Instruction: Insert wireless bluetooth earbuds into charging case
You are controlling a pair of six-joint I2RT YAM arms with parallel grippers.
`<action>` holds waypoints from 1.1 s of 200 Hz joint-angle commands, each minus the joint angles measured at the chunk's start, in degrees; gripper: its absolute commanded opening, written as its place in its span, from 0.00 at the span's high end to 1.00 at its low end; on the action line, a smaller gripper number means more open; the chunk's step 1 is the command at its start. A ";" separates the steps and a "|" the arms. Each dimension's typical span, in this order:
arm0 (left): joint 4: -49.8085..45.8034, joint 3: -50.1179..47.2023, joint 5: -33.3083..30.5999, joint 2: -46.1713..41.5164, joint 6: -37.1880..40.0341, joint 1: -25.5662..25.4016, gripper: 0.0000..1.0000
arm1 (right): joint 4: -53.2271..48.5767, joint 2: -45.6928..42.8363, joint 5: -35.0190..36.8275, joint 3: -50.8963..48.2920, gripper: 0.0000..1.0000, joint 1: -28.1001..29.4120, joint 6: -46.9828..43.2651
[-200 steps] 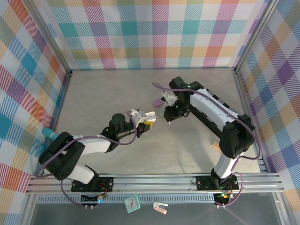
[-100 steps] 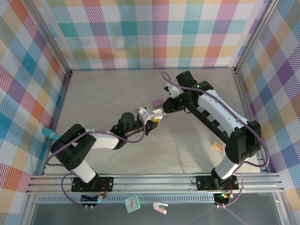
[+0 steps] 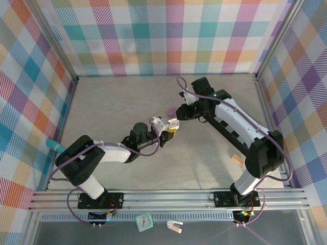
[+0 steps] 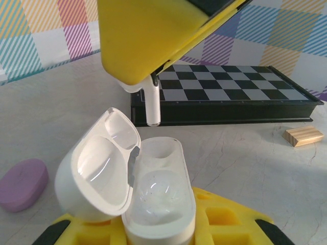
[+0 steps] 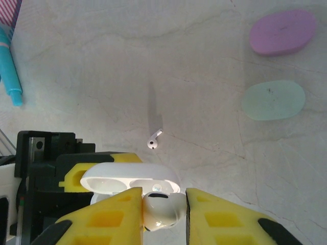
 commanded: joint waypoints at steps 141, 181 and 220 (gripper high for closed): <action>3.62 1.90 -0.78 0.89 -1.34 -0.71 0.96 | 0.65 1.13 -2.95 -2.05 0.74 -0.32 0.03; 3.97 1.81 -0.64 0.96 -1.49 -0.70 0.96 | 2.35 1.47 -4.77 -2.51 0.74 -0.30 0.91; 4.32 1.55 -0.86 0.33 -1.75 -0.71 0.96 | 3.50 1.58 -3.11 -3.42 0.74 -0.30 0.17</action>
